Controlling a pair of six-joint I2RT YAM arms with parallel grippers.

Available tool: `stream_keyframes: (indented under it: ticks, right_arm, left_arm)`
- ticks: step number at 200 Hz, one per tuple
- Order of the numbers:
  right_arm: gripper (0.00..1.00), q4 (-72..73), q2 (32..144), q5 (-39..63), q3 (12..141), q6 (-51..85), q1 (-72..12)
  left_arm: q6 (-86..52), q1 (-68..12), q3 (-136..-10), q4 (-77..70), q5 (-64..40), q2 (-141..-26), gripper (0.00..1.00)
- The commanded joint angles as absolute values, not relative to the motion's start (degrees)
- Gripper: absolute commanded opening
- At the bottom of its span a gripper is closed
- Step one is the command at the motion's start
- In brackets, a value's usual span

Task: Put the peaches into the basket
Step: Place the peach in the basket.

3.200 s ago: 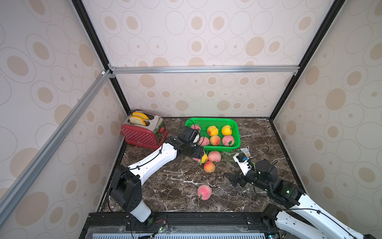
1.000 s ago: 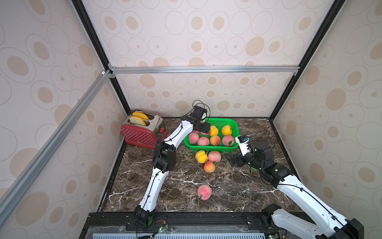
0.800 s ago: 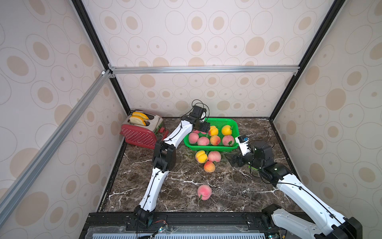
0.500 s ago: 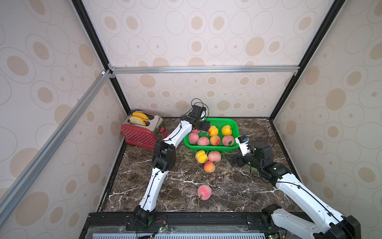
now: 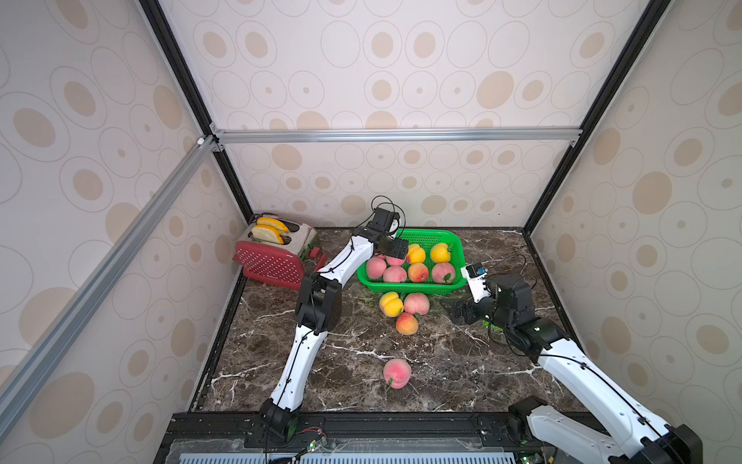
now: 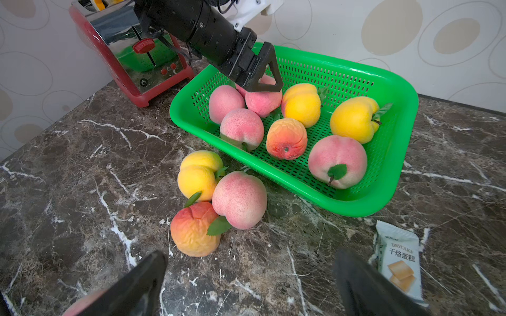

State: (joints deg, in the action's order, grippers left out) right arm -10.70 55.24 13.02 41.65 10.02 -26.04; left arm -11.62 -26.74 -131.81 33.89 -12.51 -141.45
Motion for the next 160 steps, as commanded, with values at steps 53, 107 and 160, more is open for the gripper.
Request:
stream_keyframes:
  ticks: [53,107,160]
  right_arm:
    - [1.0,-11.96,53.79,13.71,40.38,9.84,-24.92]
    - [1.0,-16.14,52.74,19.76,40.42,9.4,-24.87]
    - [1.0,-21.19,48.3,22.64,38.32,11.3,-26.42]
  left_arm:
    - [-11.32,-26.5,-130.53,34.54,-12.32,-135.45,0.93]
    - [-12.46,-26.54,-118.69,34.54,-9.88,-122.29,0.97]
    - [-14.69,-26.71,-98.12,36.74,-6.86,-103.15,0.99]
